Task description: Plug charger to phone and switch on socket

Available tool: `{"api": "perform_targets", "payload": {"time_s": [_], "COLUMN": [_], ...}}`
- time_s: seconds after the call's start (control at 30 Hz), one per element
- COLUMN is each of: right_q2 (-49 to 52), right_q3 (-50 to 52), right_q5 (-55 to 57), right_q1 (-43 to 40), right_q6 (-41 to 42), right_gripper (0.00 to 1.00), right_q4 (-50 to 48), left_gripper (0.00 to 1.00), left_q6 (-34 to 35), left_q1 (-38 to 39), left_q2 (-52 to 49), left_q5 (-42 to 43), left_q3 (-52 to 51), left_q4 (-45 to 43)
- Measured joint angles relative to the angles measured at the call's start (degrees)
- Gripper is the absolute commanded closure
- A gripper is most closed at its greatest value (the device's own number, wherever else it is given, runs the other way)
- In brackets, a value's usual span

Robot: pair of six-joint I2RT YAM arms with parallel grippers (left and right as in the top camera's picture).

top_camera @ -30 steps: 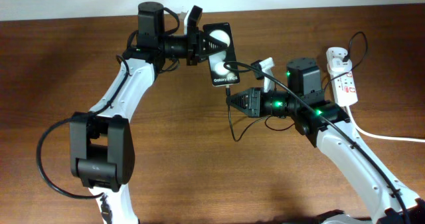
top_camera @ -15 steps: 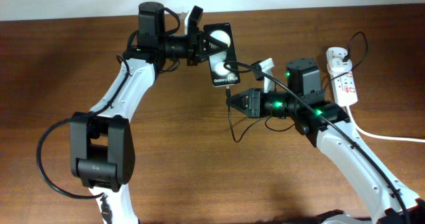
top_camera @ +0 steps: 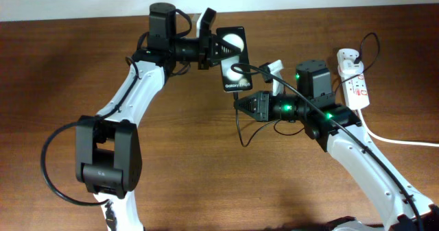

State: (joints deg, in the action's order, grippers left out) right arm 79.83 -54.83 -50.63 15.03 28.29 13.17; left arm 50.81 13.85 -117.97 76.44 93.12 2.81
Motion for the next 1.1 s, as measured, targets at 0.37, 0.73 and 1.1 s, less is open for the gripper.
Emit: {"api": "perform_targets", "payload": {"time_s": [0.37,0.73,1.1], "right_q2": [0.0,0.0,0.0], "right_q3": [0.0,0.0,0.0], "right_q5": [0.15,0.17,0.17], "right_q1": [0.0,0.0,0.0], "right_q6": [0.0,-0.02,-0.02], "right_gripper": [0.96,0.96,0.96], "right_q4": [0.2,0.35,0.28], "left_gripper": [1.0,1.0,1.0], "left_q6": [0.0,-0.04,-0.24], "left_q1": [-3.04,-0.98,-1.27], "left_q2": [0.0,0.0,0.0], "left_q5": [-0.39,-0.92,-1.55], "left_q3": [0.0,0.0,0.0], "left_q4": [-0.26,-0.28,-0.28]}}
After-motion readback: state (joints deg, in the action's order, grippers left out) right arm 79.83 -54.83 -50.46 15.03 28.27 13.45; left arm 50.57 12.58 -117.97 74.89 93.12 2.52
